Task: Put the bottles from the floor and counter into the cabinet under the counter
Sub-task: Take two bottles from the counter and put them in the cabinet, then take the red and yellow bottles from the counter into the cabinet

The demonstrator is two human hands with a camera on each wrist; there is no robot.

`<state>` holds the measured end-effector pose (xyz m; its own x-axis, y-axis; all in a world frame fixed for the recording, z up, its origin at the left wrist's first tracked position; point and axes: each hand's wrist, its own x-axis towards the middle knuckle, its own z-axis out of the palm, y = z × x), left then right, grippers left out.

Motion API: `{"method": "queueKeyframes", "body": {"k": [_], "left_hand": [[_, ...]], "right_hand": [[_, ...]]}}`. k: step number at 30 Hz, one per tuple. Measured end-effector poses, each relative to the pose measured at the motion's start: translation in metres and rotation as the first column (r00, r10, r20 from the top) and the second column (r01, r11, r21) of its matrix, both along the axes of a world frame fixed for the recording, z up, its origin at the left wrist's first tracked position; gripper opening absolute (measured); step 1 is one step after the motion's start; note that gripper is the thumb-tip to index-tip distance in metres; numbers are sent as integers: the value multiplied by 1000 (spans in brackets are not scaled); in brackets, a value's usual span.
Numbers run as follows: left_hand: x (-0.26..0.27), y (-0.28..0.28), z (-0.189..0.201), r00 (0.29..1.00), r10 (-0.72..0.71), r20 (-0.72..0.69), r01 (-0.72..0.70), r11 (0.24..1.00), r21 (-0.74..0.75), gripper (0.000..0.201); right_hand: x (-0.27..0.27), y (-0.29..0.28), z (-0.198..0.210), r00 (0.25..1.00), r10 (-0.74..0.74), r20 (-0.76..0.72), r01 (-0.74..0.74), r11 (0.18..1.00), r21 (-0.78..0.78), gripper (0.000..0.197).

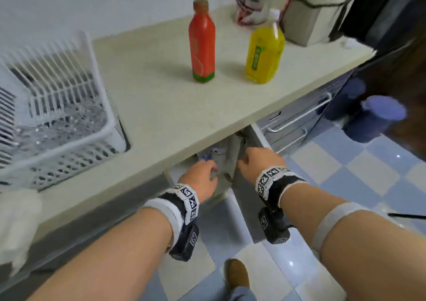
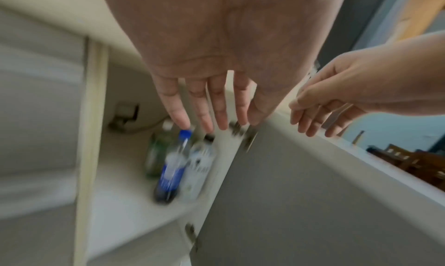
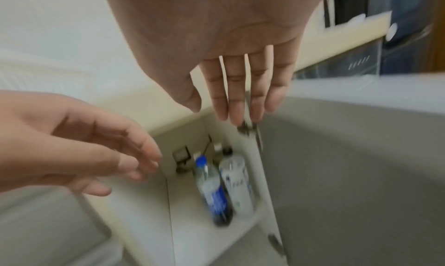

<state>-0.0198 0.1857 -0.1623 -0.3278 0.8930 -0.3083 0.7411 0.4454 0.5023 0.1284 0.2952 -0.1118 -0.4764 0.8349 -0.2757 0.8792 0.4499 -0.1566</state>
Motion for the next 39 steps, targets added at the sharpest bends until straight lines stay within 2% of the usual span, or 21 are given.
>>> {"method": "queueKeyframes", "body": {"k": [4, 7, 10, 14, 16, 18, 21, 23, 25, 28, 30, 35, 39], "left_hand": [[0, 11, 106, 987, -37, -155, 56, 992, 117, 27], [-8, 29, 156, 945, -18, -327, 64, 989, 130, 32], [-18, 57, 181, 882, 57, -469, 5, 991, 132, 45], [-38, 102, 183, 820, 203, -535, -118, 975, 189, 82], [-50, 129, 179, 821, 294, -490, -196, 950, 241, 97], [-64, 160, 176, 829, 416, -375, -326, 903, 281, 115], [-86, 210, 173, 797, 604, 7, -574, 753, 321, 129], [-102, 240, 170, 745, 623, 240, -665, 663, 343, 129], [-115, 261, 165, 715, 593, 369, -699, 614, 367, 124], [-128, 277, 155, 715, 575, 398, -699, 594, 397, 98], [-131, 278, 153, 709, 596, 377, -705, 584, 402, 84], [-127, 260, 153, 767, 552, 327, -641, 632, 436, 78], [-107, 219, 155, 821, 472, 321, -571, 697, 435, 80]], "right_hand": [[19, 7, 88, 997, 21, 69, -29, 992, 122, 29], [28, 28, 126, 996, 25, 86, -39, 987, 159, 34], [31, 66, 138, 999, -6, 43, -2, 986, 169, 39], [15, 126, 134, 993, -81, -84, 93, 984, 155, 61], [0, 161, 128, 969, -140, -205, 162, 982, 94, 76], [-16, 196, 120, 913, -224, -342, 239, 971, 3, 90], [-44, 248, 107, 798, -331, -504, 295, 943, -153, 105], [-59, 276, 98, 720, -385, -578, 290, 923, -253, 111], [-68, 294, 86, 672, -396, -626, 269, 918, -292, 105], [-72, 303, 72, 671, -365, -646, 257, 931, -259, 84], [-70, 304, 71, 683, -354, -639, 254, 935, -246, 80], [-66, 292, 78, 726, -353, -590, 256, 935, -245, 79], [-58, 248, 85, 730, -362, -579, 249, 931, -268, 82]]}}
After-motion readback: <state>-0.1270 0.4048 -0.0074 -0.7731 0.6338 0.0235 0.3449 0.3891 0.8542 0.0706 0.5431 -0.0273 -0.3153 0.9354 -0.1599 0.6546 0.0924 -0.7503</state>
